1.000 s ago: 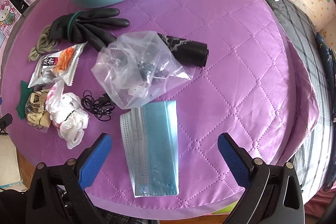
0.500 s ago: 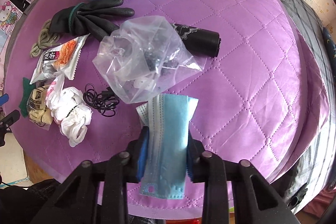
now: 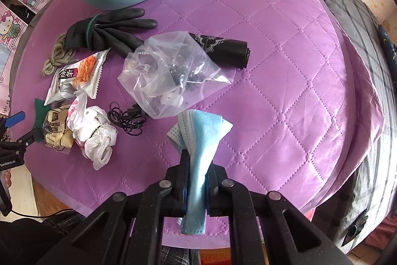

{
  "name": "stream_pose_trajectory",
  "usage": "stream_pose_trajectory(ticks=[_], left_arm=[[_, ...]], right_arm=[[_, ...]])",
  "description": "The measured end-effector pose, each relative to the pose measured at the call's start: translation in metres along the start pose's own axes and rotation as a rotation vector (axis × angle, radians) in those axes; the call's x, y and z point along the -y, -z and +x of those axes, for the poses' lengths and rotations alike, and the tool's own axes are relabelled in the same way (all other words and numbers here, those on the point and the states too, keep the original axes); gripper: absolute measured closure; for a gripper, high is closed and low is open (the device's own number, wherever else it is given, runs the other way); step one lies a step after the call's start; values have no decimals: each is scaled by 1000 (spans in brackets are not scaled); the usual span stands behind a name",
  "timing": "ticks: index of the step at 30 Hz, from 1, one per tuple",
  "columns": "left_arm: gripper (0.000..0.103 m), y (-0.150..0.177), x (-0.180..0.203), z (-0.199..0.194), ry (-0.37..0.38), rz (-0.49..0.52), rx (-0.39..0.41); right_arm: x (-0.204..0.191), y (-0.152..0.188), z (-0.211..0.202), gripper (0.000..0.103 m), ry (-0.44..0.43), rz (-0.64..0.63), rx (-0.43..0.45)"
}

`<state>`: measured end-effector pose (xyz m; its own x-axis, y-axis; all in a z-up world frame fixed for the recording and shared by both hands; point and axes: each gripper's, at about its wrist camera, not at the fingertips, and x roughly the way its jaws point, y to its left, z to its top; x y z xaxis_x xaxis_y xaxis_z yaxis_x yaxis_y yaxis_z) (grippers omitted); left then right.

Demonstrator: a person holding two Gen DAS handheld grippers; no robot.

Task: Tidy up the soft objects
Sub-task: 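Grasp the green scouring pad with the left tool while the right tool lifts the mask, then carry the green pad and blue mask over the teal basin with both tools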

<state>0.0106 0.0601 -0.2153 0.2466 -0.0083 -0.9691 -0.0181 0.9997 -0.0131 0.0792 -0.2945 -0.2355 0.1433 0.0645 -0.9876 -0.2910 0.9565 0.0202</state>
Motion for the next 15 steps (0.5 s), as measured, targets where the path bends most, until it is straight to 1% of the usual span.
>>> stream_pose_trajectory(ticks=[3, 4, 6, 8, 9, 10, 11, 12, 13, 14, 15], left_arm=[[0, -3, -1, 9, 5, 7, -10], [1, -4, 0, 14, 5, 9, -12], [8, -5, 0, 18, 2, 10, -22], [27, -6, 1, 22, 7, 8, -31], [31, -6, 0, 23, -3, 9, -27], [46, -7, 0, 22, -2, 13, -17], [68, -7, 1, 21, -1, 16, -8], [75, -7, 1, 20, 0, 15, -1], [86, -8, 0, 18, 11, 12, 2], [90, -8, 0, 17, 28, 7, 2], [90, -8, -1, 15, 38, 1, 6]], right_arm=[[0, -1, 6, 95, 2, 7, 3], [-5, 0, -3, 95, 2, 9, 1], [-5, 1, -5, 95, 5, 12, -2], [-6, 2, -7, 95, 6, 16, -4], [-6, 2, -7, 95, 6, 17, -5], [-6, 3, -6, 95, 7, 18, -4], [-6, 5, -8, 95, 9, 20, -2], [-6, 6, -9, 95, 8, 22, -1], [-5, 8, -9, 95, 8, 23, -1], [-5, 9, -10, 95, 8, 22, -1], [-6, 11, -11, 95, 10, 20, -1]])
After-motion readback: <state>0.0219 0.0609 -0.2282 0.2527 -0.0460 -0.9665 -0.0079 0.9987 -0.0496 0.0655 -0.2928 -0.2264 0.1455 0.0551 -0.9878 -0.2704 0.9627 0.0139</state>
